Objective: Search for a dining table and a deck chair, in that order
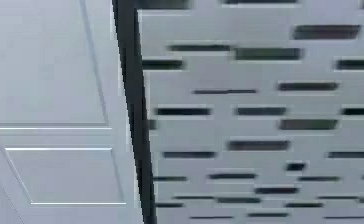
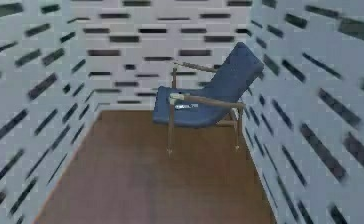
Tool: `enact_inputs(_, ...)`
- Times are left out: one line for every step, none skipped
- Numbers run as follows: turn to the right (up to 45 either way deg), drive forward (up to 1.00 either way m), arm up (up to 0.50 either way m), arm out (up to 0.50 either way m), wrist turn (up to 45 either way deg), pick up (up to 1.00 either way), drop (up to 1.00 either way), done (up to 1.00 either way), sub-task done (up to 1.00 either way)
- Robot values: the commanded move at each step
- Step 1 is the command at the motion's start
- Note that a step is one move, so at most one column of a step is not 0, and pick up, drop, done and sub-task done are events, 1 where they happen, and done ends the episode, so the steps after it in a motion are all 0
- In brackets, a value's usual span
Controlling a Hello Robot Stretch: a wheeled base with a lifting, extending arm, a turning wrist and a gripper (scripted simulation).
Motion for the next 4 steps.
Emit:
enact_inputs(-45.0, 0.0, 0.0, 0.0, 0.0, 0.0, 0.0, 0.0, 0.0)
enact_inputs(-42.0, 0.0, 0.0, 0.0, 0.0, 0.0, 0.0, 0.0, 0.0)
enact_inputs(0.0, 1.0, 0.0, 0.0, 0.0, 0.0, 0.0, 0.0, 0.0)
enact_inputs(-3.0, 0.0, 0.0, 0.0, 0.0, 0.0, 0.0, 0.0, 0.0)
